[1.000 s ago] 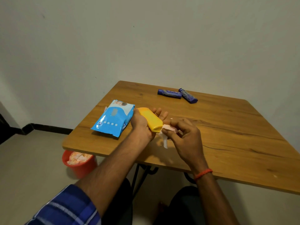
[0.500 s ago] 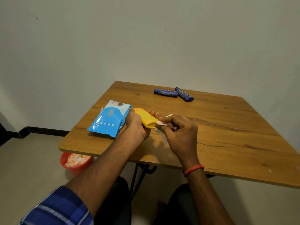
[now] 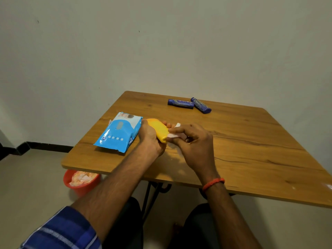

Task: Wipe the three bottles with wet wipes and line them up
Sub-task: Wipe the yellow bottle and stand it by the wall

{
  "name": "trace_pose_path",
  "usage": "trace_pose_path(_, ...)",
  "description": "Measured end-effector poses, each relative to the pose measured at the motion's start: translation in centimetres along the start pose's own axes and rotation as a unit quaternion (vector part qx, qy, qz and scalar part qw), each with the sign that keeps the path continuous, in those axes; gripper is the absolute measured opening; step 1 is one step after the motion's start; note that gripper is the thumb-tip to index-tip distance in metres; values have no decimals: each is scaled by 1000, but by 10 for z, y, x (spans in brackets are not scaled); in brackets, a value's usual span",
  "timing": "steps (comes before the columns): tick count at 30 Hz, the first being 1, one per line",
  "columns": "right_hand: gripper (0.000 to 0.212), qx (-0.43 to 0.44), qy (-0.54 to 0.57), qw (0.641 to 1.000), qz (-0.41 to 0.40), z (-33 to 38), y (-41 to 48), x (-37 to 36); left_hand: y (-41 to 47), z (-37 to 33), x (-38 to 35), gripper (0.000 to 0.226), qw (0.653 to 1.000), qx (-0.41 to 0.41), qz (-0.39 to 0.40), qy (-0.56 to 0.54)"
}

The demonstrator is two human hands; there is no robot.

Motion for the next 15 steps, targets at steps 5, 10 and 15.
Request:
trace_pose_path(5, 21, -47, 24, 999, 10, -7, -3, -6, 6, -4, -1, 55, 999, -9, 41, -23)
trace_pose_path(10, 18, -23, 60, 997, 48, 3, -12, -17, 12, -7, 3, 60, 996, -39, 75, 30)
trace_pose_path(15, 19, 3, 67, 995, 71, 16, -3, -23, 12, 4, 2, 57, 991, -46, 122, 28)
Point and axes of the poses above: each hand's wrist, its own y-axis towards the middle knuckle, its own x-axis out of the back of the hand, z = x × y, the point moved 7 cm from there along y, towards the middle knuckle, and after that the axes turned 7 degrees about -x, right-handed, at the moved point
